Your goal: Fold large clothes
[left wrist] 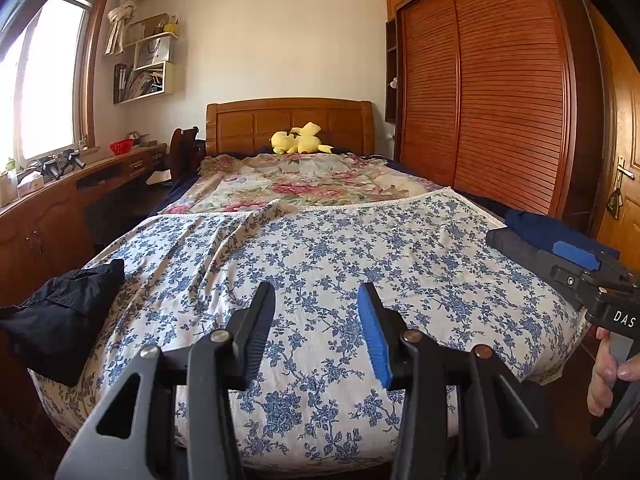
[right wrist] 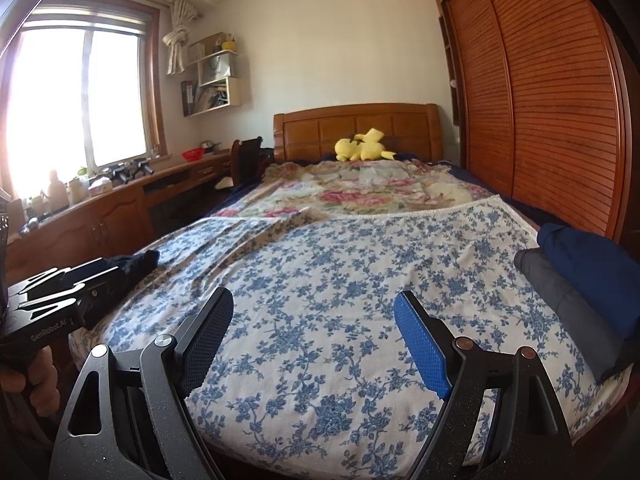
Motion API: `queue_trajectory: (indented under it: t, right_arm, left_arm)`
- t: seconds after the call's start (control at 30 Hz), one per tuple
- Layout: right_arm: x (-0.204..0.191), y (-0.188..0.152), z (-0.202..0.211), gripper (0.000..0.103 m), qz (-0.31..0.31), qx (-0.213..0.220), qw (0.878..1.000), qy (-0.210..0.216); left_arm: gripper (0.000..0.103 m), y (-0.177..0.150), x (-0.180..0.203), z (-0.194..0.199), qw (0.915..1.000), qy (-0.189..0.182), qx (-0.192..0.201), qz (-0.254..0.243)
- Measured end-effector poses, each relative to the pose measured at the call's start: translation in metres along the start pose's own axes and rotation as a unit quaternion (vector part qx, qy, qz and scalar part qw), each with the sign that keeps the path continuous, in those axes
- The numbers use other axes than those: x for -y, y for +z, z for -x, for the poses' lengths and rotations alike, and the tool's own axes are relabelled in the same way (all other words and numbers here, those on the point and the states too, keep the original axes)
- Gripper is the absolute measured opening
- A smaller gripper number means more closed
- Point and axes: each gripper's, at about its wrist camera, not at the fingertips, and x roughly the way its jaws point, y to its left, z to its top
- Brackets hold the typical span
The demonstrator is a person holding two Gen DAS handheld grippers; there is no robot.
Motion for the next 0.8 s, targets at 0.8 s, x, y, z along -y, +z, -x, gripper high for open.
queue_trajectory:
  t: [0.8]
  right_arm:
    - [0.0013,-0.0016,0.0002,0.084,-0.001,0.000,1.000,0.000]
  left_arm:
    - [0.042,-0.0005,0.0010,0.0020,1.0000,-0.004,0.003,-0.001]
